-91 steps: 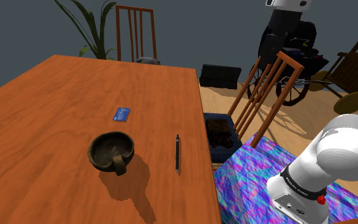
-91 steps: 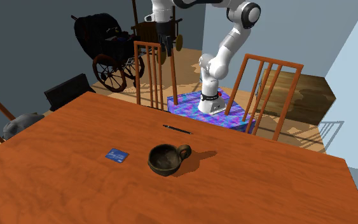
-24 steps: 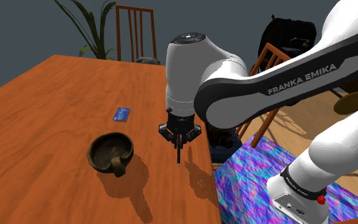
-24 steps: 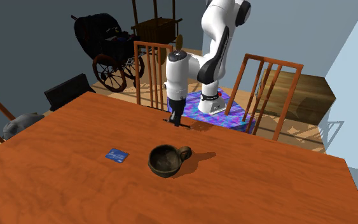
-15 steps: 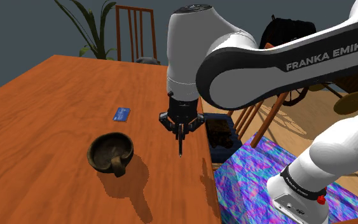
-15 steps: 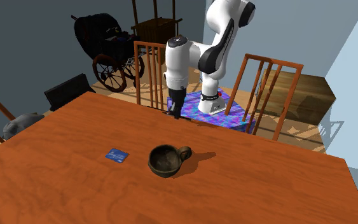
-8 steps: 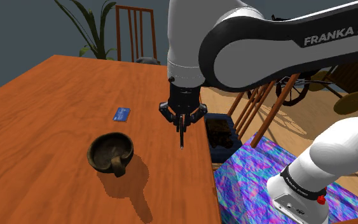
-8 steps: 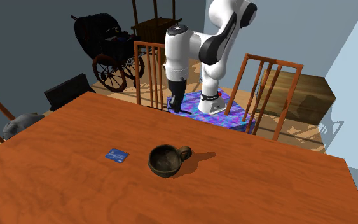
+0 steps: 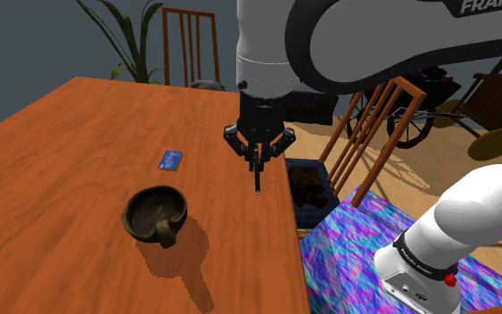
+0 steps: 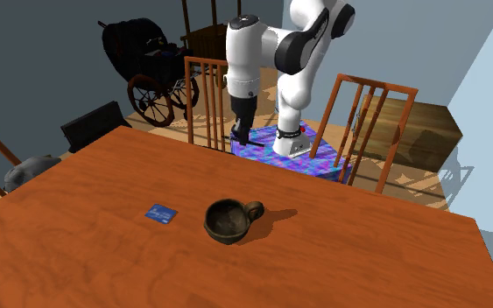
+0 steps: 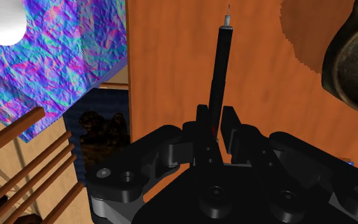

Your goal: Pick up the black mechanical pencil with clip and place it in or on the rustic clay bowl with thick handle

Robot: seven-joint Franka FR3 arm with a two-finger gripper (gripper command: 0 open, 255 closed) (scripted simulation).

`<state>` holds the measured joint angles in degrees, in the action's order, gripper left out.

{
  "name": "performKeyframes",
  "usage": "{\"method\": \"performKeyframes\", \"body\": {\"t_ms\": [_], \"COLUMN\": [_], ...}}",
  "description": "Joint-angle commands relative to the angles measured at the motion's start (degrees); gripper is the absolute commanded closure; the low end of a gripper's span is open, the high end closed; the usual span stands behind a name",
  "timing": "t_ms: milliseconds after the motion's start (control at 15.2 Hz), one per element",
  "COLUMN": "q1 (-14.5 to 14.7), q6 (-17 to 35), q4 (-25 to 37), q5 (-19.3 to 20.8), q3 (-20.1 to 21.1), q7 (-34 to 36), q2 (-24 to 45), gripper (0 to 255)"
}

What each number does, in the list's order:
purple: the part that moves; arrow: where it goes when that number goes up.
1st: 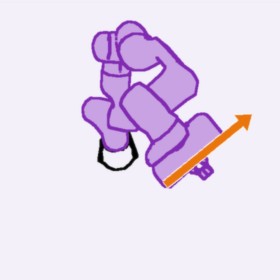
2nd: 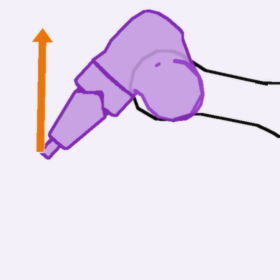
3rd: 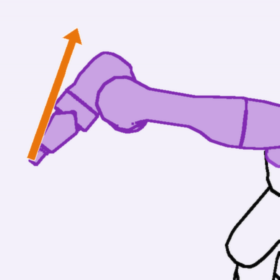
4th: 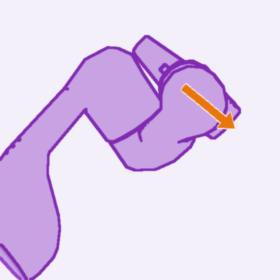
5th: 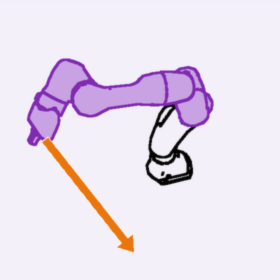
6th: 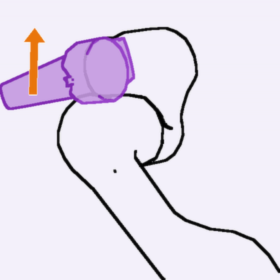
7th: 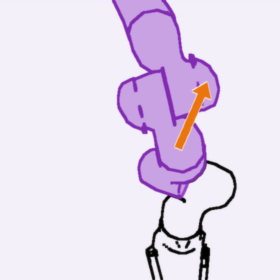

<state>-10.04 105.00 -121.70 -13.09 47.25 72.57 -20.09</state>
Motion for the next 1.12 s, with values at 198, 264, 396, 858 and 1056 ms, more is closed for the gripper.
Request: {"method": "performKeyframes", "body": {"t_ms": [198,264,396,858,1056], "q1": [-3.1,-3.4,-2.2,17.8,23.1], "q6": [-0.5,-0.8,-2.2,-12.5,-14.9], "q4": [10.0,12.6,18.3,43.3,50.2], "q5": [8.0,11.1,18.5,37.3,40.2], "q3": [8.0,10.0,13.0,7.9,5.7], "q7": [8.9,11.8,18.0,30.2,30.9], "q2": [12.0,15.9,24.5,49.1,53.9], "gripper": [255,255,255,255,255]}}
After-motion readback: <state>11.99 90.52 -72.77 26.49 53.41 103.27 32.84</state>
